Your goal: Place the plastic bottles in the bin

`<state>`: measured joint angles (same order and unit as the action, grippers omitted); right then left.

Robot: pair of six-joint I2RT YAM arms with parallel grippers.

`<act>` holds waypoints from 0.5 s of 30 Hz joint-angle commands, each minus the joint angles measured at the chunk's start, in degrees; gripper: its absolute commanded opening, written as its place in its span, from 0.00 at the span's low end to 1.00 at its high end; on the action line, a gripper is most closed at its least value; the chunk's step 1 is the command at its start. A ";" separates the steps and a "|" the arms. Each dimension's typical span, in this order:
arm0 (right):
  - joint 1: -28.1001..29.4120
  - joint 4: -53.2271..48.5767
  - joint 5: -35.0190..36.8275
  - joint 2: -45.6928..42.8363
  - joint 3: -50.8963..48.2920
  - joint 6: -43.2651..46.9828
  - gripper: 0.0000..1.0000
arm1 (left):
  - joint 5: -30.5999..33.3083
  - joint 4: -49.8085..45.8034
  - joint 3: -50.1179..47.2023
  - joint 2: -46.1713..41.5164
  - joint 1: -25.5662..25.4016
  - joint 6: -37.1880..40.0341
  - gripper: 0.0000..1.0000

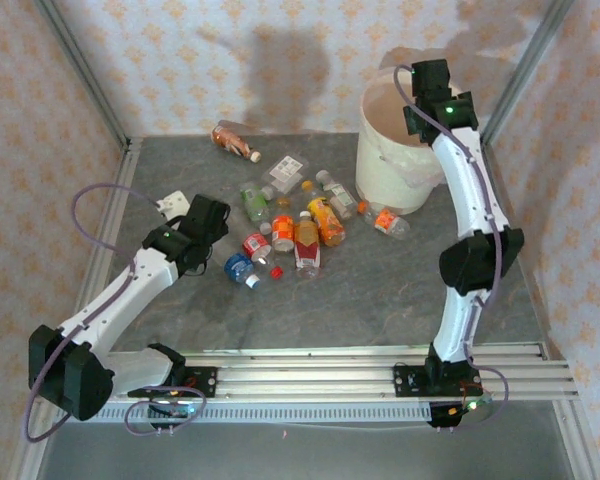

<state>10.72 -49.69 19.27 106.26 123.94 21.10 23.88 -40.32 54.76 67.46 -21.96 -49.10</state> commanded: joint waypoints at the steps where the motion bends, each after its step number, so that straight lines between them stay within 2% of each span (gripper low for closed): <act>1: 1.03 6.32 -8.70 -9.67 -7.81 -5.52 0.93 | -3.41 -1.99 -2.34 -1.49 0.44 -4.62 1.00; 4: 1.14 14.91 -17.99 -18.55 -20.20 -11.49 0.96 | -6.26 0.01 -5.12 -2.53 0.51 -8.90 1.00; 5: 1.14 18.02 -20.99 -21.91 -24.36 -12.88 0.99 | -6.86 1.02 -6.17 -3.00 0.52 -10.28 1.00; 9: 1.14 31.10 -29.62 -33.45 -40.22 -20.38 0.99 | -9.56 5.47 -10.24 -3.49 0.77 -14.55 1.00; 12: 1.14 33.30 -31.19 -38.13 -46.13 -24.55 0.99 | -12.06 8.00 -10.99 -1.85 1.29 -14.29 1.00; 15: 1.10 28.40 -28.05 -42.46 -47.47 -25.22 0.99 | -14.04 9.96 -9.41 1.49 1.97 -11.62 1.00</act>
<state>11.75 -23.31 -7.77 66.61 77.69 0.34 12.14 -33.98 44.21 66.61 -20.80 -60.58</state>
